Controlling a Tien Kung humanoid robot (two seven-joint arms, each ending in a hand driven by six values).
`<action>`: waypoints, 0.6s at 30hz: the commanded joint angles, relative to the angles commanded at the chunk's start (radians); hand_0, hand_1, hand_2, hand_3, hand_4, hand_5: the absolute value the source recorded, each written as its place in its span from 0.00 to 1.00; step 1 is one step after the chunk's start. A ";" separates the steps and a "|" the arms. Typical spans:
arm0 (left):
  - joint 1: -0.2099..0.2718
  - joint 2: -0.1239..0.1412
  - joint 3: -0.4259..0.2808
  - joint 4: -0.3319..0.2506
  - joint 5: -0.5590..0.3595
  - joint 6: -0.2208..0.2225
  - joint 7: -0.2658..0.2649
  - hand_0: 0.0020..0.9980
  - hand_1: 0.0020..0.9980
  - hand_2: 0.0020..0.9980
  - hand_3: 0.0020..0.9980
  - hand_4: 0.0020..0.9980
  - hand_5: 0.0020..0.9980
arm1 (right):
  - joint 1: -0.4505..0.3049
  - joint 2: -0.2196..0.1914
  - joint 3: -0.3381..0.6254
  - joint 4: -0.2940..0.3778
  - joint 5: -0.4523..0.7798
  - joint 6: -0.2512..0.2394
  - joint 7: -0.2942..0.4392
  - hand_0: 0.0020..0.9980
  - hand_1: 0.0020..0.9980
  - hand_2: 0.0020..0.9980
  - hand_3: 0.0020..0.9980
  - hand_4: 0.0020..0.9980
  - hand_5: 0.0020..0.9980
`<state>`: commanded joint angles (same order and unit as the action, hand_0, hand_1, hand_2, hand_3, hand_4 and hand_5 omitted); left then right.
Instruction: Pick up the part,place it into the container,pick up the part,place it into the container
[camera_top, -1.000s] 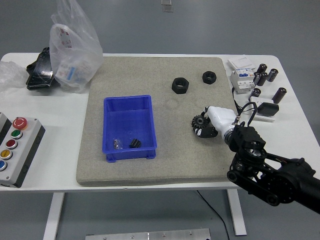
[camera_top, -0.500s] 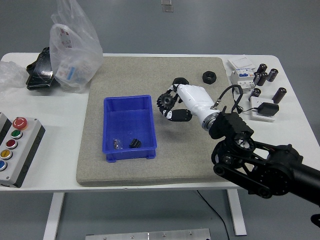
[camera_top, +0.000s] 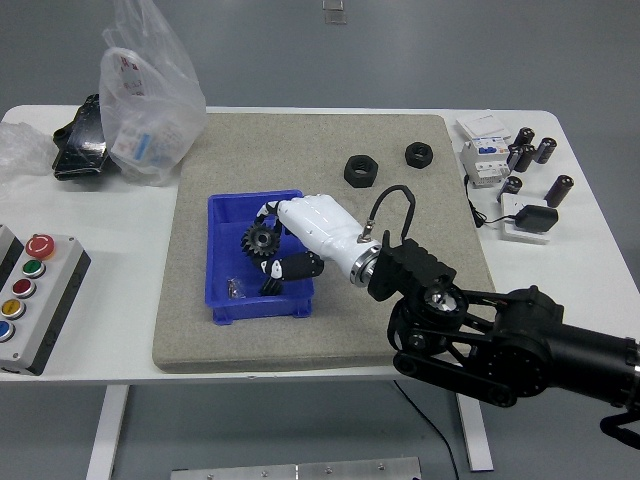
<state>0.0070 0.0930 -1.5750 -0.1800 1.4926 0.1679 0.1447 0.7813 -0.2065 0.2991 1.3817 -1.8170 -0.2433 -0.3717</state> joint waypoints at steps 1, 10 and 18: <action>-0.001 0.000 0.000 0.000 -0.001 0.000 0.000 0.63 0.57 0.55 0.61 0.69 0.29 | 0.000 0.000 0.001 0.000 0.001 0.010 -0.002 0.40 0.62 0.67 0.70 0.44 0.11; -0.001 0.002 0.001 0.000 -0.005 0.003 -0.010 0.63 0.57 0.55 0.61 0.70 0.29 | -0.005 0.000 0.012 -0.003 0.007 0.042 -0.010 0.54 0.76 0.82 0.80 0.58 0.27; 0.002 0.000 -0.002 0.000 -0.004 0.003 -0.009 0.63 0.57 0.55 0.61 0.70 0.29 | -0.027 0.004 0.037 -0.009 0.007 0.013 -0.003 0.55 0.76 0.81 0.79 0.61 0.26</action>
<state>0.0090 0.0931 -1.5769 -0.1800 1.4886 0.1711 0.1353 0.7547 -0.2026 0.3361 1.3732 -1.8097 -0.2303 -0.3746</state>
